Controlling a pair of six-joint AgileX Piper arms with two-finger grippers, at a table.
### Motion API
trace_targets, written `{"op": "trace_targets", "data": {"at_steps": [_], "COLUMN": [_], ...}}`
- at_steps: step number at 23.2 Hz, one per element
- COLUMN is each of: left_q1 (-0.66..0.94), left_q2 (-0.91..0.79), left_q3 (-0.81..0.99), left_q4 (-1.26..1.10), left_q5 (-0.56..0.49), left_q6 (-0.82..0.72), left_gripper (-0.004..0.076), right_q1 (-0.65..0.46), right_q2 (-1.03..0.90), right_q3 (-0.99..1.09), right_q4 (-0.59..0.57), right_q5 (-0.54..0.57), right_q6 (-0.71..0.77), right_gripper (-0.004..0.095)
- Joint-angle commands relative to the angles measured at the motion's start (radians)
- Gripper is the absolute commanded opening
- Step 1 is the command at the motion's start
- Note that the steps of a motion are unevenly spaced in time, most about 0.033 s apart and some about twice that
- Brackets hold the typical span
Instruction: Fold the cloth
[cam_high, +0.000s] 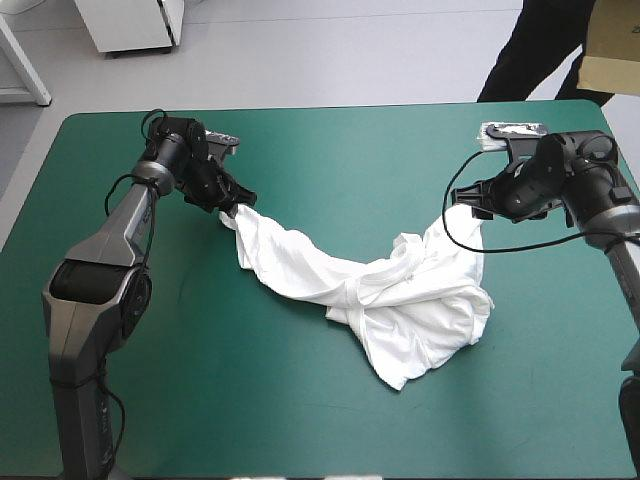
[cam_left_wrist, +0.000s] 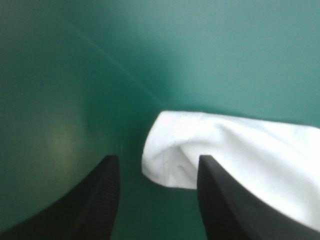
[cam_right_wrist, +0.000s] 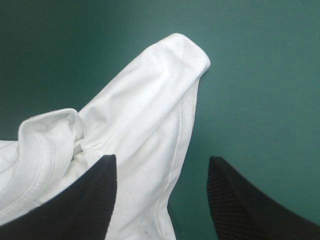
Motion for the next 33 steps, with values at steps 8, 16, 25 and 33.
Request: {"op": "trace_targets", "data": {"at_steps": [8,16,25,33], "left_q1": [-0.002,-0.002,-0.002,-0.002], "left_q2": [0.014,0.015,0.015,0.015], "left_q3": [-0.030,-0.030,-0.030,-0.030], "left_q4": [-0.055,-0.060,-0.105,-0.108], "left_q5": [-0.039,-0.036,-0.032,-0.021], "left_q6": [-0.002,0.024,0.024,0.024], "left_gripper": [0.0319,-0.0022,-0.0022,-0.0022], "right_q1": [-0.009,0.000,0.328,0.503], "right_q2": [-0.044,-0.070,-0.260,-0.296], "right_q3": [-0.034,-0.031,0.196,0.404], "right_q4": [0.002,0.089,0.025,0.053], "right_q5": [-0.034,0.025,0.122,0.049], "right_q6": [0.000,-0.010,0.055,0.139], "right_gripper": [0.0509,0.0510,0.0509,0.0465]}}
